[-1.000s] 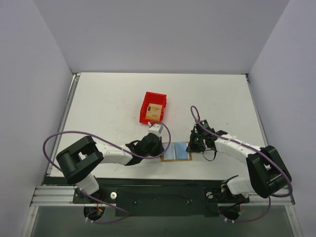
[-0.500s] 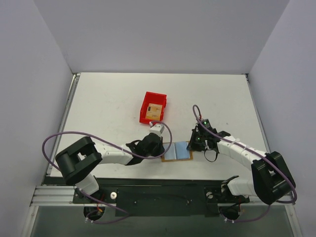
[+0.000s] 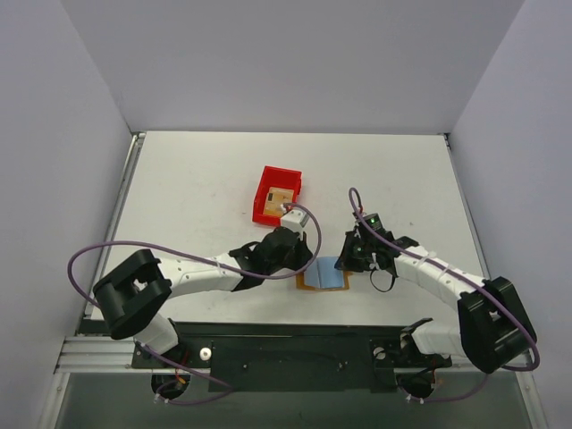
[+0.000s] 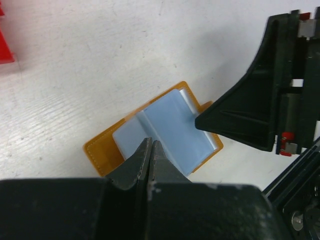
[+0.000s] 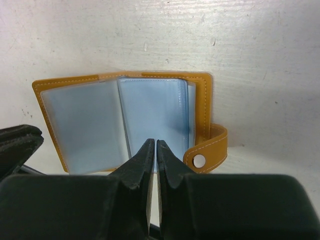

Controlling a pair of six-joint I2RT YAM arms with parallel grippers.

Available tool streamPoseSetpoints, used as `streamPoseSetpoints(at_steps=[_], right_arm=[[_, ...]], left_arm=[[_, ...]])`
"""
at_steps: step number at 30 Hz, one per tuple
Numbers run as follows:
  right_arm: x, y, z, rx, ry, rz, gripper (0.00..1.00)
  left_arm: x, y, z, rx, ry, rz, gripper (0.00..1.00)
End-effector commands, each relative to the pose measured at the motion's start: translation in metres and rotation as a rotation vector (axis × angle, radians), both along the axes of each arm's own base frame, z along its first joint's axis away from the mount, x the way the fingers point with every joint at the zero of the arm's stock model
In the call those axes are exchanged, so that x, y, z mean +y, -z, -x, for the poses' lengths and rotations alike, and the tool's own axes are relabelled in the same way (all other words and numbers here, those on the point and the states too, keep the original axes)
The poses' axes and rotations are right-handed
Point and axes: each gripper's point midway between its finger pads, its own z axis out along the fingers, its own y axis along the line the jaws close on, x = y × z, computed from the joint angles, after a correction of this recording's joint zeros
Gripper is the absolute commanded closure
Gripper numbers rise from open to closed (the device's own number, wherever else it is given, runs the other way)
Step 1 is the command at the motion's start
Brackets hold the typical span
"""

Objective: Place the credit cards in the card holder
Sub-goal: Open the card holder at the center of the board.

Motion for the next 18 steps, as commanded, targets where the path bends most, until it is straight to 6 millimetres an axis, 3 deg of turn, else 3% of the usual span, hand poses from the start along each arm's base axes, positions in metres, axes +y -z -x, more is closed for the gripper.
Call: streamPoseSetpoints(at_steps=[1, 4, 9, 12, 18], right_arm=[[0.008, -0.007, -0.006, -0.012, -0.021, -0.023, 0.98], [0.008, -0.005, -0.006, -0.006, -0.021, -0.021, 0.98], [0.01, 0.005, -0.003, 0.027, -0.03, -0.021, 0.98], [0.007, 0.013, -0.001, 0.044, -0.022, -0.003, 0.98], [-0.007, 0.023, 0.001, 0.061, 0.004, 0.073, 0.98]], left_arm=[[-0.025, -0.021, 0.005, -0.036, 0.075, 0.045, 1.0], [-0.036, -0.013, 0.01, -0.024, 0.105, 0.04, 1.0], [-0.044, 0.019, 0.023, 0.031, 0.149, -0.004, 1.0], [-0.036, 0.035, 0.027, 0.061, 0.133, -0.027, 1.0], [-0.016, 0.046, 0.03, 0.069, 0.086, -0.059, 1.0]])
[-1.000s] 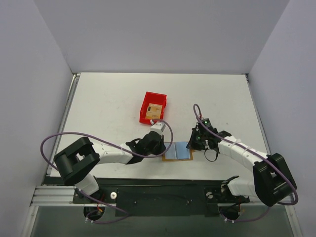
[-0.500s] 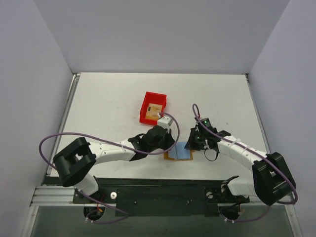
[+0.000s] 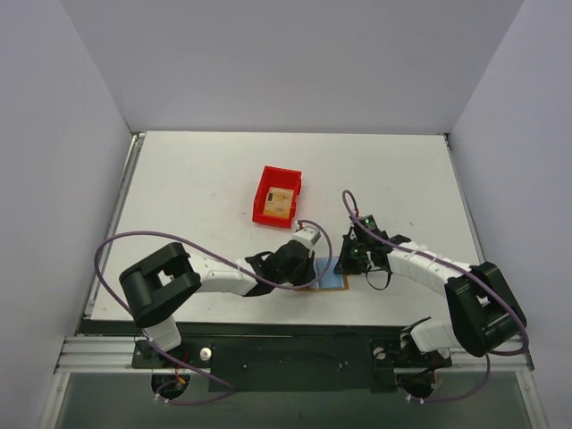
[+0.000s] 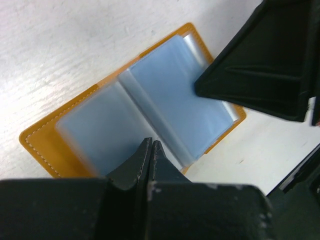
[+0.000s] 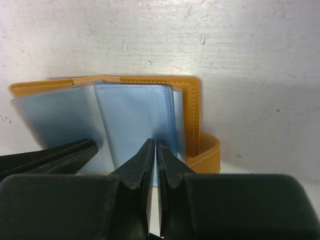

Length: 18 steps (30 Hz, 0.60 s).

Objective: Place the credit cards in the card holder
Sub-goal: Open the card holder at the center of the board.

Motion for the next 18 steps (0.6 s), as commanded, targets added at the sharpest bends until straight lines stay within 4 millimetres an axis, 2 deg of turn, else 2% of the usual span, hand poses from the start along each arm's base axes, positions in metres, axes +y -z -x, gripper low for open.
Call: streamPoseSetpoints(at_steps=[1, 12, 18], right_arm=[[-0.009, 0.003, -0.002, -0.003, 0.01, 0.063, 0.98], [-0.018, 0.012, 0.002, 0.016, 0.013, 0.129, 0.98], [-0.022, 0.017, 0.005, 0.027, 0.007, 0.153, 0.98]], left_arm=[[0.007, -0.007, -0.002, -0.018, -0.039, 0.022, 1.0], [0.024, -0.011, -0.006, -0.041, -0.094, -0.002, 1.0], [0.04, -0.003, -0.009, -0.042, -0.134, -0.035, 1.0]])
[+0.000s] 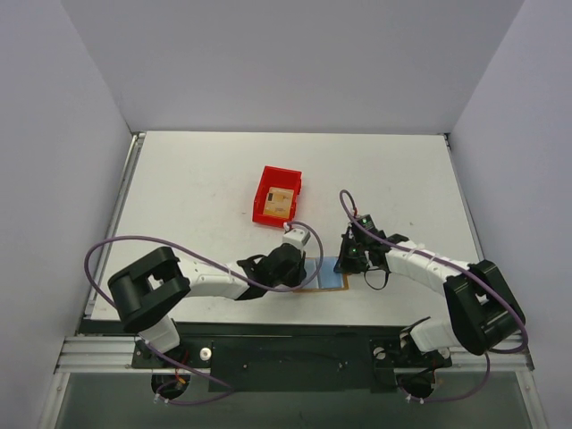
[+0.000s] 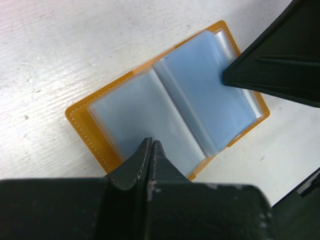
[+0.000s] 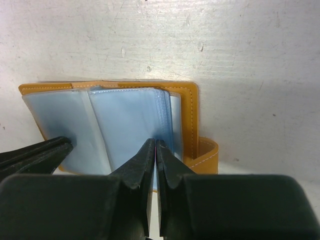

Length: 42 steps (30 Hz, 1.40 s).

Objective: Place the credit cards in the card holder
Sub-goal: Open the card holder at the center of the board.

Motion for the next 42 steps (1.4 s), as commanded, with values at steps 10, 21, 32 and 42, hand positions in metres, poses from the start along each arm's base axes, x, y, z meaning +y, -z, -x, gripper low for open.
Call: streamPoseSetpoints(at_steps=[10, 21, 32, 42], right_arm=[[-0.02, 0.016, 0.012, 0.049, 0.001, 0.118, 0.98], [-0.022, 0.009, 0.007, 0.02, 0.028, 0.116, 0.98], [-0.01, -0.013, -0.005, -0.042, 0.018, 0.049, 0.96], [-0.01, -0.011, -0.003, -0.031, 0.01, 0.056, 0.94]], left_arm=[[0.024, 0.02, 0.0, 0.017, -0.056, -0.044, 1.0], [0.021, 0.014, -0.001, 0.0, -0.044, -0.026, 0.94], [0.011, -0.017, -0.009, -0.051, -0.037, 0.03, 0.88], [0.012, -0.031, -0.012, -0.075, -0.05, 0.045, 0.82]])
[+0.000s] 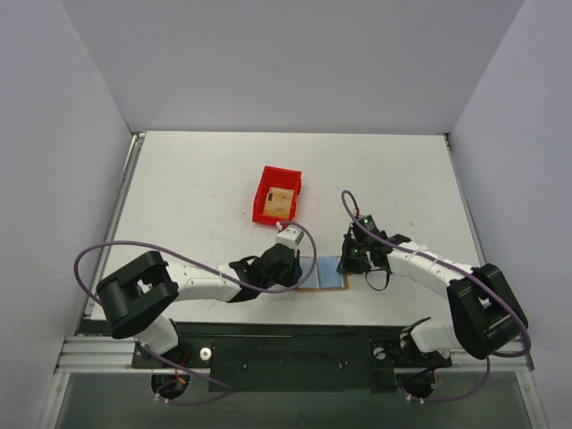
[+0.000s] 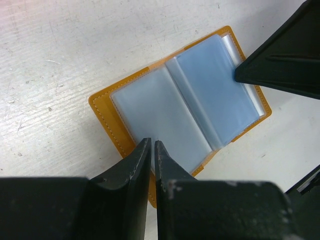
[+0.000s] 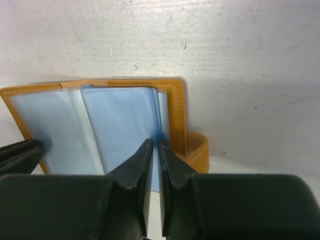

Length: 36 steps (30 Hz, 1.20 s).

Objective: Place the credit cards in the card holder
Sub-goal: Open the card holder at the center of the board.

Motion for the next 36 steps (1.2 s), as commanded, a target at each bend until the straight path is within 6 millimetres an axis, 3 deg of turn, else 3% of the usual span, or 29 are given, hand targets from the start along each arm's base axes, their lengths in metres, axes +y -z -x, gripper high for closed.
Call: streamPoseSetpoints(at_steps=[1, 18, 26, 36], right_arm=[[-0.004, -0.007, -0.004, -0.016, -0.001, 0.026, 0.93], [-0.029, 0.002, 0.0, 0.008, 0.078, 0.126, 0.88], [-0.046, -0.001, 0.0, -0.003, 0.129, 0.164, 0.87], [-0.026, -0.04, -0.017, -0.158, 0.092, 0.026, 0.84]], left_arm=[[-0.004, -0.022, -0.01, -0.046, -0.02, 0.032, 0.82], [-0.006, 0.017, -0.002, 0.023, 0.004, -0.006, 0.82], [-0.017, 0.022, -0.002, 0.039, 0.029, 0.004, 0.83], [-0.021, 0.003, -0.006, 0.006, 0.034, 0.023, 0.83]])
